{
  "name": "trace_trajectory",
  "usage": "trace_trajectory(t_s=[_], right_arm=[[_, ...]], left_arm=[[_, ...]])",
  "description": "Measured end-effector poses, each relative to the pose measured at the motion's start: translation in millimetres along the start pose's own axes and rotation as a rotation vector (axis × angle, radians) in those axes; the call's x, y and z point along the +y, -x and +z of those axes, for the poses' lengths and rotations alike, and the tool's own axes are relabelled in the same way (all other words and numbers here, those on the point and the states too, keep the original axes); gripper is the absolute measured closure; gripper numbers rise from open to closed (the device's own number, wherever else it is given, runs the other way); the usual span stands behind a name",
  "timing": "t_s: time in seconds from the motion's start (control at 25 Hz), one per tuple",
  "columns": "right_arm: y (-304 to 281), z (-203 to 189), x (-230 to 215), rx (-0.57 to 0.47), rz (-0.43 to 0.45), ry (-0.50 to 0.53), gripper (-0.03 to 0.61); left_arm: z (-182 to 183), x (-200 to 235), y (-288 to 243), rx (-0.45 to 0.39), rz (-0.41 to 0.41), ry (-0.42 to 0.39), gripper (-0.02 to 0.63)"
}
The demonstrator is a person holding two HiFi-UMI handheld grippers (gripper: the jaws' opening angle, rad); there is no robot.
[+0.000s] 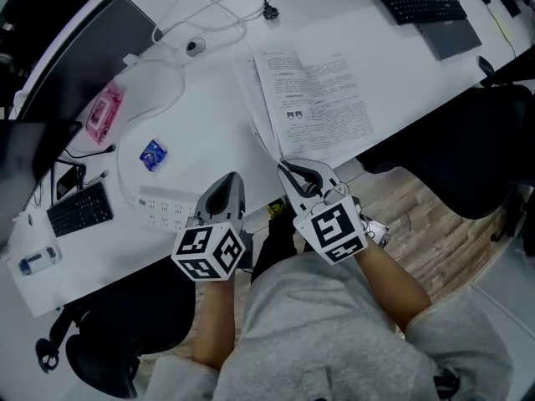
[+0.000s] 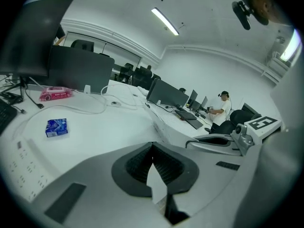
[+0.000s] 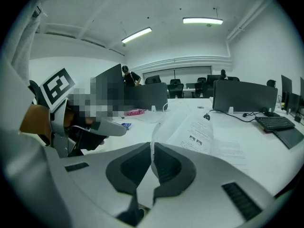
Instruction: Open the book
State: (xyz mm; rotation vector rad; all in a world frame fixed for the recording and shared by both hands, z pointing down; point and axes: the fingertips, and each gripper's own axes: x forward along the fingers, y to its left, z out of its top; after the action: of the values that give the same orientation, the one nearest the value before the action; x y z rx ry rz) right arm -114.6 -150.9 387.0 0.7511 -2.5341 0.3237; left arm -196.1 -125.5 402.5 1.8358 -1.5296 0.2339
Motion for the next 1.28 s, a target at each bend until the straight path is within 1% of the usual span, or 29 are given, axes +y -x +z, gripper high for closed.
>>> trace_trajectory(t_s=[0.2, 0.4, 0.76, 0.96, 1.12, 1.28], right_arm=[[-24.6, -18.3, 13.2, 0.044, 0.034, -0.041, 0.538], [-54.5, -39.6, 27.0, 0.104, 0.074, -0.078, 0.538], [-79.8, -75.2, 34.7, 0.198, 0.063, -0.12, 0.538], [-85.8, -84.3, 36.2, 0.237, 0.073, -0.201, 0.537], [-93.1, -89.6, 39.7, 0.294, 0.099, -0.263, 0.535], [-95.2, -88.6, 46.7, 0.337, 0.141, -0.308, 0.532]], left_arm=[[-1.6, 14.6, 8.6, -0.008, 0.017, 0.025, 0.609], [-1.7, 24.5, 10.5, -0.005, 0.033, 0.021, 0.609], [-5.1, 32.1, 13.2, 0.02, 0.031, 0.001, 0.609], [-2.0, 34.9, 13.4, 0.023, 0.02, -0.024, 0.609], [0.2, 38.7, 17.2, 0.021, 0.017, -0.047, 0.609], [2.4, 43.8, 21.8, 0.013, 0.019, -0.044, 0.609]])
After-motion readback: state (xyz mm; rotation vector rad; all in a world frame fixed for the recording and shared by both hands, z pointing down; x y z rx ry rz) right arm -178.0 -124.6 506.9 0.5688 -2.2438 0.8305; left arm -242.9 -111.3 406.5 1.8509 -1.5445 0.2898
